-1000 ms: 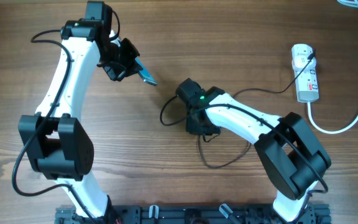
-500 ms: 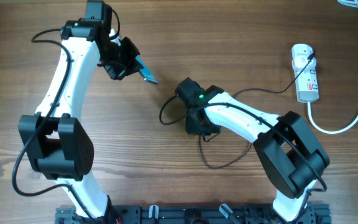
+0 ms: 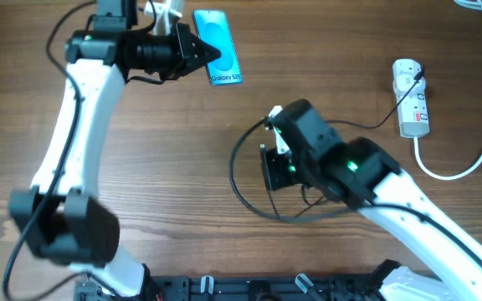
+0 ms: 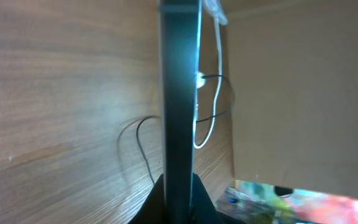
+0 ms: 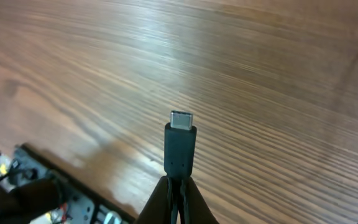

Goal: Plug charger to phone and switch on socket
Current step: 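Lift the plug and bring the phone's bottom port toward it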

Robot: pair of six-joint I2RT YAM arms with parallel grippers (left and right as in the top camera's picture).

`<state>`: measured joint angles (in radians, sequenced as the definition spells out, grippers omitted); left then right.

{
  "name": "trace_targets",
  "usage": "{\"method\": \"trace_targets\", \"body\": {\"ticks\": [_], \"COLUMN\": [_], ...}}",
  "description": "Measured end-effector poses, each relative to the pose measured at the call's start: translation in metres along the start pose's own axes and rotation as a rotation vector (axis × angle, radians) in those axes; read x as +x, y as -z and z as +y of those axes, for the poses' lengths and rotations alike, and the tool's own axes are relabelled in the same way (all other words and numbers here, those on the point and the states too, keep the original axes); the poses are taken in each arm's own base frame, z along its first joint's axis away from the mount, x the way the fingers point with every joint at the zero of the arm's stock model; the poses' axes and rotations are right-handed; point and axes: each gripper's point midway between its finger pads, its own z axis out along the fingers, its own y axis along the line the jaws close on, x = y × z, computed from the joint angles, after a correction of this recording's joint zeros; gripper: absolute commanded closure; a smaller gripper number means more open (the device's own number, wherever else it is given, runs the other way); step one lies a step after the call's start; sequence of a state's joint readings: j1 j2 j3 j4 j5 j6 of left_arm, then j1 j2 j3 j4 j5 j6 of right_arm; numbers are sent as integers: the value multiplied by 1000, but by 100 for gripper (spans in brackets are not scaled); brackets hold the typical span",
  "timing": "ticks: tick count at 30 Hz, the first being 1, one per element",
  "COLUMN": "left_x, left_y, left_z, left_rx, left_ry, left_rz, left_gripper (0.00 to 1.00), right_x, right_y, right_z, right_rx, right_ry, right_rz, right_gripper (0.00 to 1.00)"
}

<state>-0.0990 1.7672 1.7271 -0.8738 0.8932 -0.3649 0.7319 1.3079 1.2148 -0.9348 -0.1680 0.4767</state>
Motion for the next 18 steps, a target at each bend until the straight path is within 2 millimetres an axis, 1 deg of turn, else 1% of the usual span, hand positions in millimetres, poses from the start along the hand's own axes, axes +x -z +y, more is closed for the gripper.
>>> {"method": "trace_targets", "body": {"ticks": [1,3,4,6,7,9,10,13,16,18], "left_x": [2,14,20,35,42,53,57,59,60,63], "left_y": [7,23,28,35,36,34,32,31,31,31], "left_z": [-11,-43,-55,-73,-79,-81,-78,-66,-62,-64], "left_rx": [3,10,13,18,18,-7,-32,-103,-119,-108], "left_ry": [-37,-129,-160,-214,-232,-242,-241,-225,-219,-213], "left_rz": [-16,-48,-54,-51,-42,-23,-15,-11,-10,1], "left_gripper": [96,96,96,96,96,96,96,96,96,96], "right_x": [1,4,4,5,4,2,2,-6,-19,-22], "right_y": [6,14,15,17,17,17,17,24,34,37], "right_z": [5,16,20,29,33,35,36,42,51,54], "right_rx": [-15,-47,-56,-79,-87,-95,-96,-111,-138,-145], "right_ry": [18,61,76,109,116,122,122,127,136,138], "right_rz": [-13,-30,-37,-50,-56,-65,-66,-94,-145,-157], "right_gripper": [96,96,96,96,96,96,95,96,96,95]}}
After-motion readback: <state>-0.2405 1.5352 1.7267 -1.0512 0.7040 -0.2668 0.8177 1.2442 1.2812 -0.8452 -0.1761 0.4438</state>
